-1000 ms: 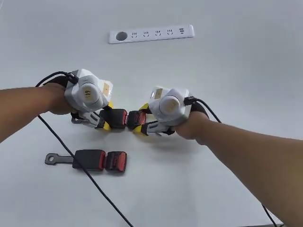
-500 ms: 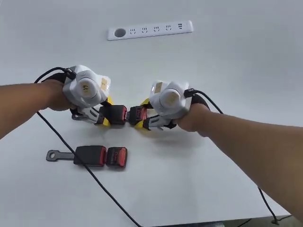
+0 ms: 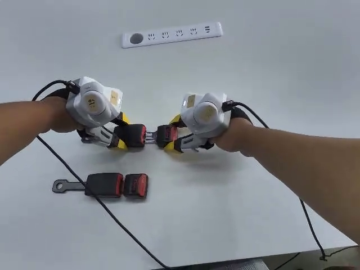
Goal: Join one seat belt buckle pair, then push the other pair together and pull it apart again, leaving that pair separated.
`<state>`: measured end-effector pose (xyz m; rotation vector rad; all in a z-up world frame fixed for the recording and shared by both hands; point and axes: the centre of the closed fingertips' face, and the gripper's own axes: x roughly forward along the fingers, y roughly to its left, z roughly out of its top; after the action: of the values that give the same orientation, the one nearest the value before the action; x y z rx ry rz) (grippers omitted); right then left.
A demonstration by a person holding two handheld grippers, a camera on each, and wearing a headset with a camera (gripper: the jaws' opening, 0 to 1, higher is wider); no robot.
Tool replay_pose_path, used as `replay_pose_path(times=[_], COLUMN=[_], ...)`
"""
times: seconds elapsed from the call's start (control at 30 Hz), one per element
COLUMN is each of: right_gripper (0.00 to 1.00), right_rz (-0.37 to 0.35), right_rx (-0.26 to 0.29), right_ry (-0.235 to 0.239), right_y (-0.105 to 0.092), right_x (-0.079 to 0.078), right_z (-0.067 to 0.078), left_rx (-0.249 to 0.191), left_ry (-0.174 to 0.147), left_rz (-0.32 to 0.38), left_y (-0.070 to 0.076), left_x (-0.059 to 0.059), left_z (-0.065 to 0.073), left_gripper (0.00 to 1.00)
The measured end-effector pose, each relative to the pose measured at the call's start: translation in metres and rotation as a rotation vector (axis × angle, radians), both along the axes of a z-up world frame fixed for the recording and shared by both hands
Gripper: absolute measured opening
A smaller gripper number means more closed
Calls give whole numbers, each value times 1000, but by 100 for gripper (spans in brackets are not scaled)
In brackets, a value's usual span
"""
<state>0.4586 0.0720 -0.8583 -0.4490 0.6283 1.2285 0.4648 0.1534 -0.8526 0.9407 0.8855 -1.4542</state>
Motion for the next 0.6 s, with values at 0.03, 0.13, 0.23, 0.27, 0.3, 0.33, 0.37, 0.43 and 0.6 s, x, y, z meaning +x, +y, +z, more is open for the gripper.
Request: replay_pose_path(times=[0.03,0.13,0.23,0.27,0.3,0.33,0.37,0.43,0.6], right_gripper=[35,35,35,35,35,35,35,35,35], right_rz=[-2,-5,-12,-16,-18,-23,-23,-27,-50], right_rx=[5,3,-2,-1,-3,1,2,3,-7], right_ry=[-2,4,6,8,12,12,12,16,34], right_y=[-2,-10,-21,-24,-27,-31,-33,-40,-57], right_x=[1,0,-1,-1,-2,-2,-2,-3,-7], right_z=[0,1,2,1,-1,-1,-1,-2,-6], left_rx=[-2,-7,-6,-6,-7,-7,-7,-6,-2], left_ry=[1,4,4,4,4,4,4,4,5], left_rz=[2,8,6,7,8,10,11,13,17], left_y=[0,0,-1,-1,-1,-1,-1,-1,-1], left_x=[0,0,-1,-1,-1,-1,-1,-1,0], left_z=[0,0,0,0,0,0,0,1,0], left_gripper=[34,34,34,34,34,34,34,34,34])
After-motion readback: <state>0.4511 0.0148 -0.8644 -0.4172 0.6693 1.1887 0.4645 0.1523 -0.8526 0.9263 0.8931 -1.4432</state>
